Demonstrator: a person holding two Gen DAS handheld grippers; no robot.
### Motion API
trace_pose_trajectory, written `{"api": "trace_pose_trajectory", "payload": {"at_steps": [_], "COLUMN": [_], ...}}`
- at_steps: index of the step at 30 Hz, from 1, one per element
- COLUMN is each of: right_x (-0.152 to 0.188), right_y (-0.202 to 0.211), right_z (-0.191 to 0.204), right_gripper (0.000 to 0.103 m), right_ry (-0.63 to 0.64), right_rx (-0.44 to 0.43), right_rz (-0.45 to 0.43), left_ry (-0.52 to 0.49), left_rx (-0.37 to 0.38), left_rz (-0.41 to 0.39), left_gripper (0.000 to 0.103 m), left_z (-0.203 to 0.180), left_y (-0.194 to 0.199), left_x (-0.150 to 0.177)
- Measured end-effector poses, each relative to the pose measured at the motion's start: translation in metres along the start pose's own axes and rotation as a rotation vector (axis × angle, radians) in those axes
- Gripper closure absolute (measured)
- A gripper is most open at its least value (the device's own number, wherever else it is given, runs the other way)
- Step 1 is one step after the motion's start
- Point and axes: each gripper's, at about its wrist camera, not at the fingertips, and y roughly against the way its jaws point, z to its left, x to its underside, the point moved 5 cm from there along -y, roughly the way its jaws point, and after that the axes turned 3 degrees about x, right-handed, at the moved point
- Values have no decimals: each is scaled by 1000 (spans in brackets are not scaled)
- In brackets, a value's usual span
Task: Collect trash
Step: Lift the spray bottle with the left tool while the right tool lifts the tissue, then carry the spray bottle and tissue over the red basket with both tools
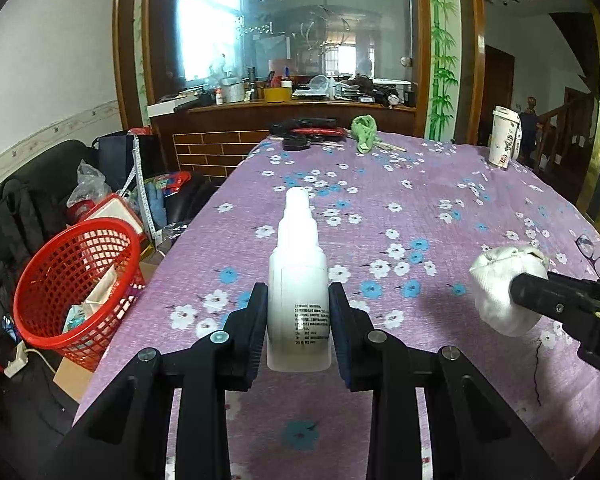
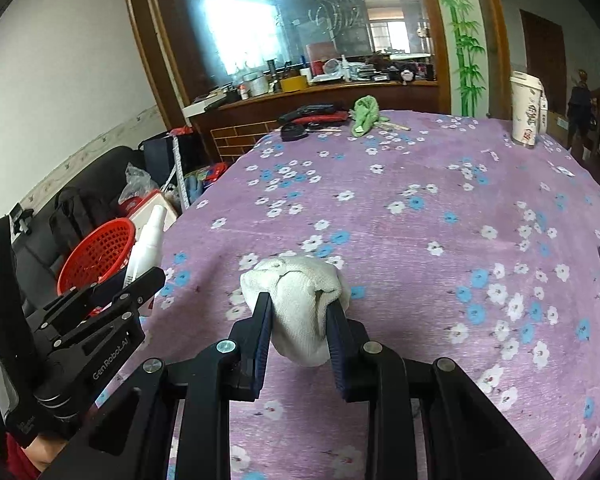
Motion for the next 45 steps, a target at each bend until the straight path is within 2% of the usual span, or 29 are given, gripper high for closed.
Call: {"api": "trace_pose_trajectory", "payload": {"at_steps": [15,21,32,39,45], "right_x": [-9,-22,-36,-48,-55], "right_y": [-23,-37,-62,-87,-111], "right_z": [37,75,169,222,254], "right_gripper": [75,75,74,74,74], "right_ry": [63,118,247,298,304], "right_rx": [-48,-104,-226,-288,-325], "right_rz": [45,65,115,152,187], "left_ry": [76,152,276,340,361], "left_rx": [-29,-90,-236,-285,-295], "left_rz": [-2,-20,-22,-6,24], "left_gripper": [74,74,74,74,74], "left_z": [44,93,196,247,272], "left_y": [5,14,31,30,22], "left_x": [2,-7,-7,-2,3]}}
